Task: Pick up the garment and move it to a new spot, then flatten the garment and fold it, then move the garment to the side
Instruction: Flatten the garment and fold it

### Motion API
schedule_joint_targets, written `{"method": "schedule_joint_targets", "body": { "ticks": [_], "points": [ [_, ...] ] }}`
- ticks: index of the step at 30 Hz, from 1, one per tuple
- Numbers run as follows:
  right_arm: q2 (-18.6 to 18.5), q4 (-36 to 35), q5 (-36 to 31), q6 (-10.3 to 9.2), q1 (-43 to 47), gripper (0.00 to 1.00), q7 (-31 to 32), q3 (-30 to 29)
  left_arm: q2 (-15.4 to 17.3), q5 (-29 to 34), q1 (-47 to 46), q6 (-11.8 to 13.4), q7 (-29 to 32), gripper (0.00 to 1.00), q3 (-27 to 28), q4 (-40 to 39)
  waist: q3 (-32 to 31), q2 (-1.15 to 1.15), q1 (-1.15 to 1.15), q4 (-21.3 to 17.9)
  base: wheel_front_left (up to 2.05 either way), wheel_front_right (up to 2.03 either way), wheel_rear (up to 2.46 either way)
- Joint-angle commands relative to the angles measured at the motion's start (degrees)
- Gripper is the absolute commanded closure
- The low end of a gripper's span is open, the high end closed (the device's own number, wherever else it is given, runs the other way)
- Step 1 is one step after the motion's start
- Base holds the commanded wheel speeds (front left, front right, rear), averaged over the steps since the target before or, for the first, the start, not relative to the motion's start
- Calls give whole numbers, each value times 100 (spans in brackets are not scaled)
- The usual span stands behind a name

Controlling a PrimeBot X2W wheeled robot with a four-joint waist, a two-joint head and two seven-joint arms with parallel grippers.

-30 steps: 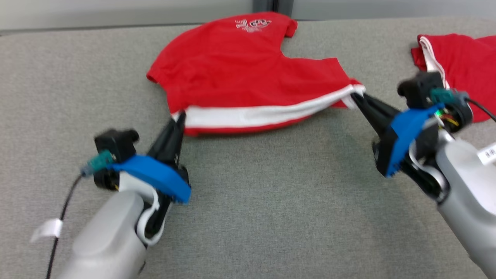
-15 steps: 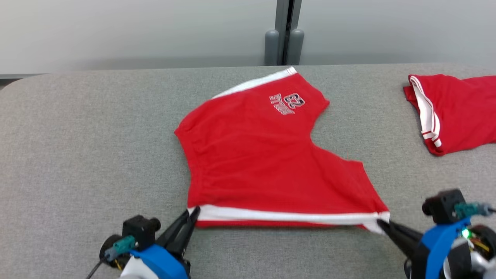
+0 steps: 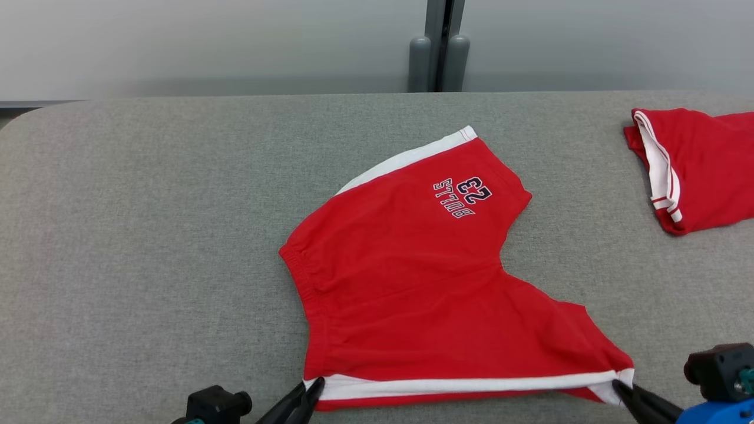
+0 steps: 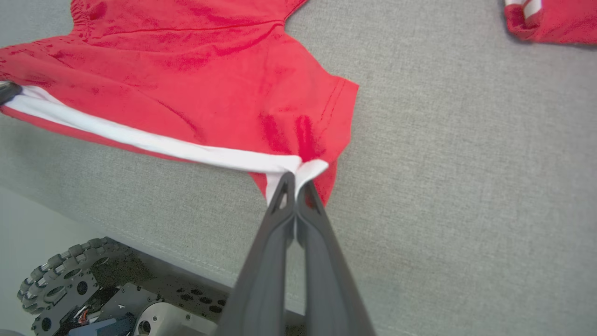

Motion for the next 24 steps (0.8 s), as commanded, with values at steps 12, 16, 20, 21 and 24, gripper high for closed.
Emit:
{"method": "schedule_joint_targets", "body": {
  "ticks": [12,16,20,21,24],
  "points": [
    [-752,1058,-181,1,-2355,100,-634,341,-506,35,-1199,141,106,100,341,148,149,1,0,200,0,0,0],
    [-1006,1712,-94,1,-3257,100,-867,634,-807,-25,-1648,118,122,100,407,490,336,1,0,304,0,0,0],
    [-1107,2220,-35,1,-3954,100,-980,919,-974,38,-1982,127,98,100,433,831,566,1,0,366,0,0,0],
    [-1128,2385,-24,1,-4191,100,-1031,1033,-1026,59,-2084,129,66,100,463,948,630,1,0,382,0,0,0],
    [-1185,2878,21,1,-4836,100,-1186,1298,-1220,68,-2413,182,-18,100,567,1233,852,1,0,462,0,0,0]
  ]
}}
